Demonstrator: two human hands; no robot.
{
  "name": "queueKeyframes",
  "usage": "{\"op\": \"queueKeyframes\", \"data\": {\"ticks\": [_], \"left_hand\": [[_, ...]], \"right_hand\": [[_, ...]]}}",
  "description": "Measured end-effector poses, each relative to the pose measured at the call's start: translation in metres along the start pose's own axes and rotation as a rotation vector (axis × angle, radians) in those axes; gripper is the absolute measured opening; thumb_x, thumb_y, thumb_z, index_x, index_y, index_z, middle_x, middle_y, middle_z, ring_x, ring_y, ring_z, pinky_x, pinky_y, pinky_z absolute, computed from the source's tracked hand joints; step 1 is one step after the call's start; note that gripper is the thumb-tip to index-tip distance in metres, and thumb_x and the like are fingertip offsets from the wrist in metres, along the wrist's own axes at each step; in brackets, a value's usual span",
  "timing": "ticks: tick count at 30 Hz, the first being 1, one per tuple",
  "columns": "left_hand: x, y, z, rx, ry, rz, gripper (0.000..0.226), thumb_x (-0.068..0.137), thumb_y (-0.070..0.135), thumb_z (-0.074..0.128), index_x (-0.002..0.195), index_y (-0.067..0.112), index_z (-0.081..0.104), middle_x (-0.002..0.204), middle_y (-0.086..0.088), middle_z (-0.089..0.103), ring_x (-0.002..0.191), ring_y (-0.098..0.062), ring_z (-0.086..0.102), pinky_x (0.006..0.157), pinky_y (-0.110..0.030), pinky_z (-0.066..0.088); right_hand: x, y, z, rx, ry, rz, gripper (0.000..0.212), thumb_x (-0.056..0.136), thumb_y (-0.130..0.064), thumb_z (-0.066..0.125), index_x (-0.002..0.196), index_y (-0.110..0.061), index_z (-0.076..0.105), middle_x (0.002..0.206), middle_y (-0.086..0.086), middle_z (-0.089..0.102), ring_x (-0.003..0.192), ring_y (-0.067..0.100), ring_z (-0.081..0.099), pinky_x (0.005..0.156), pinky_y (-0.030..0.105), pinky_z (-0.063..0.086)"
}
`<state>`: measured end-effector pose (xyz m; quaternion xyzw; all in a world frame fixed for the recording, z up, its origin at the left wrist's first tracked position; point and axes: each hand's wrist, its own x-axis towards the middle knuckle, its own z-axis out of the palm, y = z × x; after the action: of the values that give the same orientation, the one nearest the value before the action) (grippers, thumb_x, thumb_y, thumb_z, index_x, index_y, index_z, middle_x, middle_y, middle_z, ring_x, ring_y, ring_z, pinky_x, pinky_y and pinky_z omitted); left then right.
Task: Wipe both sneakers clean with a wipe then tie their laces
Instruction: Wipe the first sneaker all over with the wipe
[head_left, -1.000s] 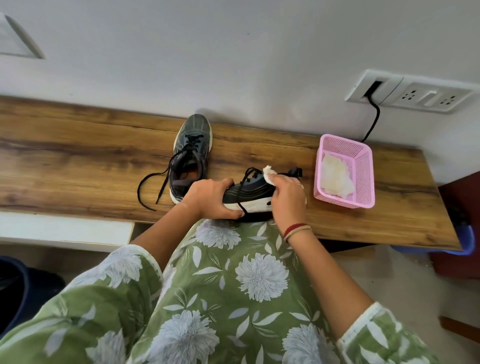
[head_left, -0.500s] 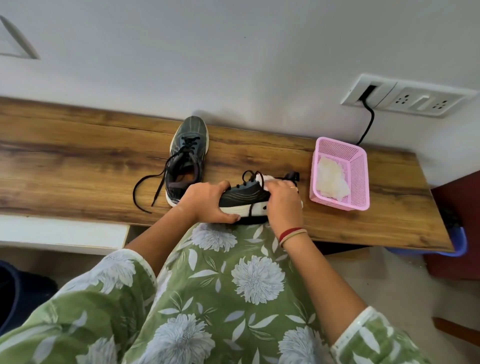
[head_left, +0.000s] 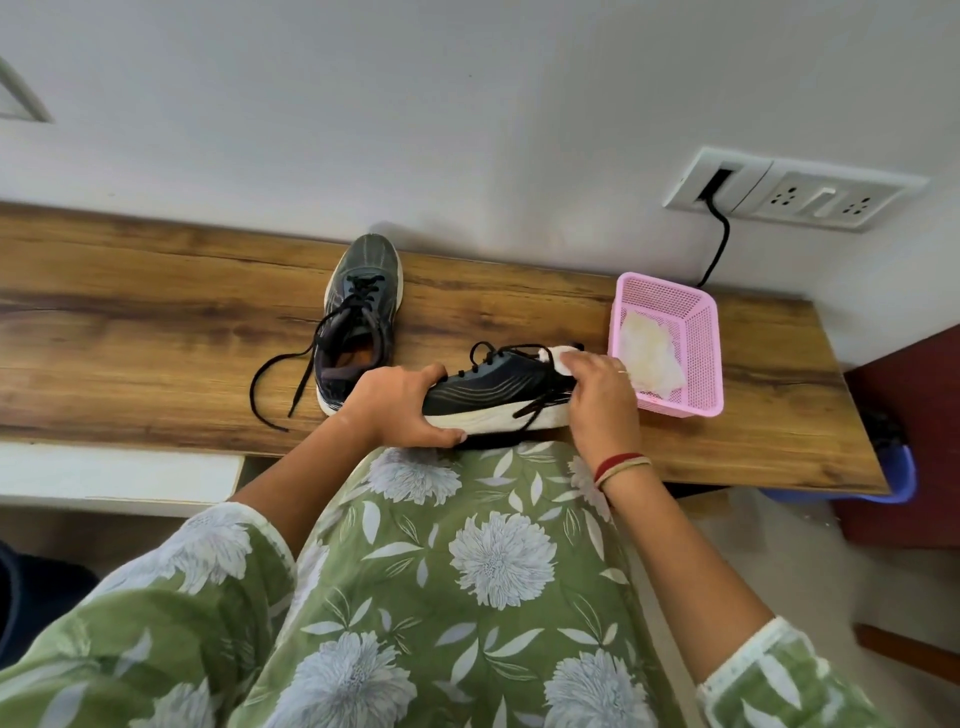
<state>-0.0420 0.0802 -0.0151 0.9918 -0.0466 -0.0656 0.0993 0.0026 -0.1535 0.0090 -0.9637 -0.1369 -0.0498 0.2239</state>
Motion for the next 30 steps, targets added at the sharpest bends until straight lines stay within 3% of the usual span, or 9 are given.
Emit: {"op": "queueKeyframes", "data": {"ticks": [6, 9, 12, 15, 18, 22, 24, 27, 30], "left_hand": [[0.002, -0.003, 0.002, -0.015, -0.01, 0.005, 0.106, 0.046, 0.09, 0.03, 0.125, 0.022, 0.05, 0.068, 0.005, 0.061, 0.071, -0.02, 0.064, 0.056, -0.027, 0.043], [0.002, -0.001, -0.001, -0.021, -0.045, -0.007, 0.105, 0.047, 0.09, 0.034, 0.126, 0.023, 0.05, 0.062, 0.01, 0.051, 0.072, -0.02, 0.064, 0.056, -0.026, 0.04], [0.003, -0.001, -0.001, -0.03, -0.052, -0.021, 0.108, 0.045, 0.09, 0.029, 0.127, 0.023, 0.049, 0.062, 0.011, 0.05, 0.071, -0.02, 0.064, 0.057, -0.026, 0.041], [0.003, -0.001, -0.002, -0.033, -0.053, -0.025, 0.108, 0.044, 0.09, 0.028, 0.126, 0.023, 0.049, 0.065, 0.01, 0.053, 0.073, -0.019, 0.064, 0.059, -0.027, 0.044], [0.005, -0.002, -0.002, -0.052, -0.067, -0.015, 0.107, 0.045, 0.09, 0.029, 0.125, 0.022, 0.049, 0.068, 0.007, 0.06, 0.074, -0.02, 0.064, 0.063, -0.029, 0.049], [0.004, -0.002, -0.002, -0.052, -0.076, -0.004, 0.105, 0.046, 0.09, 0.032, 0.124, 0.024, 0.049, 0.078, 0.004, 0.069, 0.076, -0.019, 0.065, 0.067, -0.032, 0.053], [0.002, -0.001, -0.001, -0.046, -0.072, -0.005, 0.103, 0.046, 0.09, 0.032, 0.124, 0.024, 0.049, 0.072, 0.005, 0.066, 0.071, -0.018, 0.064, 0.063, -0.03, 0.051], [0.0, -0.001, -0.001, -0.043, -0.065, -0.017, 0.101, 0.047, 0.089, 0.031, 0.123, 0.024, 0.048, 0.064, 0.006, 0.06, 0.065, -0.018, 0.06, 0.058, -0.03, 0.048], [0.001, -0.002, 0.0, -0.038, -0.067, -0.016, 0.103, 0.047, 0.09, 0.031, 0.124, 0.023, 0.048, 0.069, 0.003, 0.065, 0.069, -0.019, 0.063, 0.061, -0.032, 0.051]], "right_hand": [[-0.021, -0.005, 0.032, -0.1, -0.077, -0.123, 0.035, 0.076, 0.011, 0.056, 0.109, 0.001, 0.066, 0.101, 0.015, 0.067, 0.09, 0.033, 0.059, 0.076, 0.04, 0.054], [-0.019, -0.011, 0.024, 0.031, -0.17, -0.172, 0.04, 0.079, 0.014, 0.048, 0.111, -0.004, 0.066, 0.107, 0.01, 0.065, 0.1, 0.027, 0.054, 0.089, 0.033, 0.047], [-0.011, -0.005, 0.011, 0.152, -0.17, -0.046, 0.038, 0.087, 0.009, 0.045, 0.115, -0.008, 0.064, 0.114, 0.005, 0.062, 0.109, 0.019, 0.05, 0.096, 0.021, 0.034], [-0.003, 0.002, 0.011, -0.007, -0.06, 0.022, 0.041, 0.088, 0.008, 0.044, 0.122, -0.008, 0.059, 0.121, 0.008, 0.059, 0.117, 0.023, 0.047, 0.102, 0.031, 0.035], [-0.01, -0.005, 0.022, -0.09, -0.112, 0.008, 0.042, 0.089, 0.006, 0.04, 0.127, -0.007, 0.055, 0.125, 0.009, 0.057, 0.117, 0.026, 0.045, 0.099, 0.032, 0.036], [-0.016, -0.018, 0.024, 0.005, -0.249, -0.142, 0.045, 0.085, 0.01, 0.041, 0.122, -0.008, 0.059, 0.119, 0.007, 0.06, 0.113, 0.024, 0.045, 0.098, 0.033, 0.037], [-0.01, -0.016, 0.015, 0.055, -0.292, -0.122, 0.043, 0.088, 0.009, 0.041, 0.12, -0.01, 0.061, 0.119, 0.005, 0.06, 0.114, 0.022, 0.047, 0.102, 0.031, 0.036], [0.004, -0.006, 0.006, 0.006, -0.129, -0.004, 0.04, 0.088, 0.008, 0.042, 0.118, -0.009, 0.062, 0.117, 0.007, 0.061, 0.113, 0.024, 0.048, 0.102, 0.035, 0.037], [0.005, -0.011, 0.013, -0.14, -0.157, -0.014, 0.043, 0.087, 0.008, 0.038, 0.121, -0.007, 0.058, 0.119, 0.009, 0.059, 0.113, 0.026, 0.046, 0.096, 0.033, 0.036]]}}
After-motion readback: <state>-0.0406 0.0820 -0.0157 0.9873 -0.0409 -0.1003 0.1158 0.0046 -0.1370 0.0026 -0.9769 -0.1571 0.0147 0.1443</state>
